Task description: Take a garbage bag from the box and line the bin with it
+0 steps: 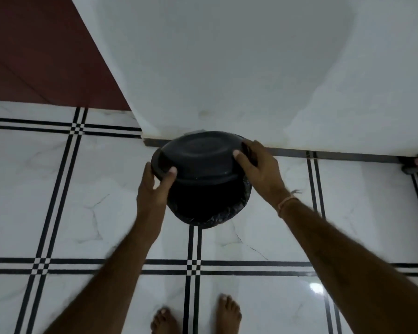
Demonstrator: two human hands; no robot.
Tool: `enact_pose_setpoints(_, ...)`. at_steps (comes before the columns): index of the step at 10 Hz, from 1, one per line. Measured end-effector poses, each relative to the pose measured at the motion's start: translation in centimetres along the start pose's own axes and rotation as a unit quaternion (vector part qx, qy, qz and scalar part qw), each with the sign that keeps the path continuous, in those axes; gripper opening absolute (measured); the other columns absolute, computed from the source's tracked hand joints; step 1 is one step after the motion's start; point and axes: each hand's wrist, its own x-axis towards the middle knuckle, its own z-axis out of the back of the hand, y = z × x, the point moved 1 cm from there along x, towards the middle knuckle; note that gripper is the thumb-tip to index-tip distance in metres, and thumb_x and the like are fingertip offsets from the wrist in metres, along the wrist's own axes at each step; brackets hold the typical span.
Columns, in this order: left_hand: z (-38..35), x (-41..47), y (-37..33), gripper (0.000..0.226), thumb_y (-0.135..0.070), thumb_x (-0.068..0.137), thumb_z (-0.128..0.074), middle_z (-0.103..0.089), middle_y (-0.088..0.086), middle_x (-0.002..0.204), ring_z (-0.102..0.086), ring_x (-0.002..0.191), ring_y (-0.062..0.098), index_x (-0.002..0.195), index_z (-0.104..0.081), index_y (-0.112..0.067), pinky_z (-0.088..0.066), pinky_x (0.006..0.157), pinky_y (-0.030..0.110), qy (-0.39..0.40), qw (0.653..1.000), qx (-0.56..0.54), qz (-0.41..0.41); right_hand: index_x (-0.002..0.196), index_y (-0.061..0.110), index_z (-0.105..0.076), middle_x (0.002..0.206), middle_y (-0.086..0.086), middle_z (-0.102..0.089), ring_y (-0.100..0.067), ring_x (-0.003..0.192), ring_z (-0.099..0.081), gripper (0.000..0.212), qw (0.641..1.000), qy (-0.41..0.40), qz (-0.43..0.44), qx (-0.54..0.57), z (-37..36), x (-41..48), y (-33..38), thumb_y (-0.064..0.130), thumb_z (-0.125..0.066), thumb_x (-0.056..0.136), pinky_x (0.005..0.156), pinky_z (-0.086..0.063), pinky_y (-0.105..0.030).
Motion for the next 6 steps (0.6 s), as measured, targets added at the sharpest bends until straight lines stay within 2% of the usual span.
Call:
enact_pose_setpoints(1,-1.1,-1.4,4.3,0.089,-0.050,0.091,-0.070,-0.039,-0.016,0.158,-0.033,0.137,0.000,0.163,-0.021,-0.032,-0.029,0.105,0.016,-0.036,0.998,0.059,0.013,0.153,0.028,-0.045,0.160,-0.004,-0.044,-0.023,0.149,-0.040,0.065,0.999,0.002,0.023,-0.042,-2.1,-2.2,-4.0,0.060,-0.053,0.097,0.122,-0.036,-0.037)
enact_pose_setpoints(2,-2.1,-1.7,8.5,0.101,-0.055,0.086,-0.073,-0.033,-0.010,0.165,-0.032,0.149,0.010,0.164,-0.014,-0.032,-0.028,0.112,0.022,-0.056,0.993,0.106,0.000,0.159,0.028,-0.035,0.169,-0.004,-0.028,-0.022,0.156,-0.027,0.068,0.997,-0.012,0.041,-0.060,-4.2,-4.0,-7.6,0.053,-0.055,0.099,0.117,-0.028,-0.024)
enact_pose_setpoints(3,-2.7,-1.2,12.4,0.107,-0.060,0.083,-0.074,-0.030,-0.007,0.168,-0.032,0.153,0.016,0.164,-0.009,-0.031,-0.032,0.118,0.030,-0.059,0.987,0.149,-0.027,0.162,0.028,-0.028,0.171,-0.004,-0.022,-0.023,0.158,-0.022,0.074,0.995,-0.003,0.039,-0.092,-6.1,-4.3,-10.6,0.053,-0.056,0.098,0.113,-0.027,-0.026)
enact_pose_setpoints(4,-3.1,-1.3,14.9,0.103,-0.056,0.087,-0.071,-0.031,-0.005,0.168,-0.035,0.151,0.022,0.164,-0.009,-0.028,-0.034,0.113,0.029,-0.047,0.979,0.190,-0.062,0.163,0.026,-0.022,0.173,-0.006,-0.017,-0.027,0.157,-0.025,0.079,0.991,0.013,0.043,-0.125,-7.1,-4.6,-12.3,0.054,-0.057,0.098,0.110,-0.034,-0.030)
enact_pose_setpoints(5,-3.1,-1.6,14.6,0.099,-0.051,0.090,-0.070,-0.032,-0.001,0.167,-0.036,0.150,0.027,0.164,-0.010,-0.025,-0.034,0.112,0.032,-0.037,0.977,0.205,-0.042,0.164,0.024,-0.020,0.173,-0.009,-0.016,-0.031,0.155,-0.029,0.081,0.988,0.036,0.021,-0.149,-6.6,-4.6,-11.4,0.053,-0.058,0.098,0.115,-0.041,-0.042)
enact_pose_setpoints(6,-2.1,-3.9,12.3,0.100,-0.054,0.089,-0.069,-0.030,0.004,0.168,-0.034,0.151,0.031,0.164,-0.009,-0.024,-0.033,0.118,0.042,-0.024,0.976,0.218,-0.014,0.162,0.024,-0.024,0.171,-0.009,-0.023,-0.030,0.155,-0.030,0.079,0.986,0.043,0.030,-0.158,-4.5,-6.1,-9.3,0.053,-0.058,0.097,0.116,-0.042,-0.047)
